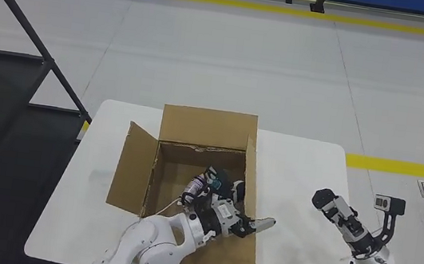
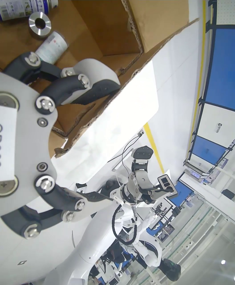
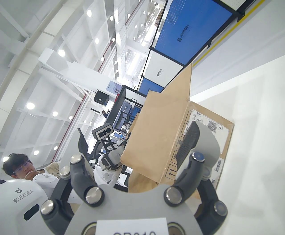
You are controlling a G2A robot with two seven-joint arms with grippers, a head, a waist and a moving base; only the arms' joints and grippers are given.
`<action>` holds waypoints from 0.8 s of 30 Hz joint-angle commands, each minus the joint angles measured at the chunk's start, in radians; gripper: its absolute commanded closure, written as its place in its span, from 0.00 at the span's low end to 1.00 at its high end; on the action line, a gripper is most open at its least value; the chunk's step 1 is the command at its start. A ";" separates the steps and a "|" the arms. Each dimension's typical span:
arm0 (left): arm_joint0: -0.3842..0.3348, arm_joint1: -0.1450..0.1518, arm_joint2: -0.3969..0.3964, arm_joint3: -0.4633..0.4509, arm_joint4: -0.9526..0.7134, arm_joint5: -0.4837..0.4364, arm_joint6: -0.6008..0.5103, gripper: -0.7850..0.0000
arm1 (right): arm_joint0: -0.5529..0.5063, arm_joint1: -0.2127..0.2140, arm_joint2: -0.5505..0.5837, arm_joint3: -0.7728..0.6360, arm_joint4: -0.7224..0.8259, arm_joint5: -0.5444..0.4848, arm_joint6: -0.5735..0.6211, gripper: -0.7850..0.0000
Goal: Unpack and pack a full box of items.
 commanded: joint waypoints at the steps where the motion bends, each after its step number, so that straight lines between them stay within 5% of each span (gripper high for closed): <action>1: -0.010 -0.008 0.031 0.015 0.016 0.007 0.018 0.00 | -0.029 0.001 0.022 0.003 0.026 -0.037 -0.025 0.00; 13: -0.094 -0.073 0.206 0.168 0.148 0.117 0.053 0.00 | -0.132 0.010 0.080 0.032 0.092 -0.120 -0.068 0.00; 24: -0.132 -0.118 0.246 0.239 0.160 0.214 0.040 0.00 | -0.107 0.020 0.070 0.076 0.113 -0.127 -0.043 0.00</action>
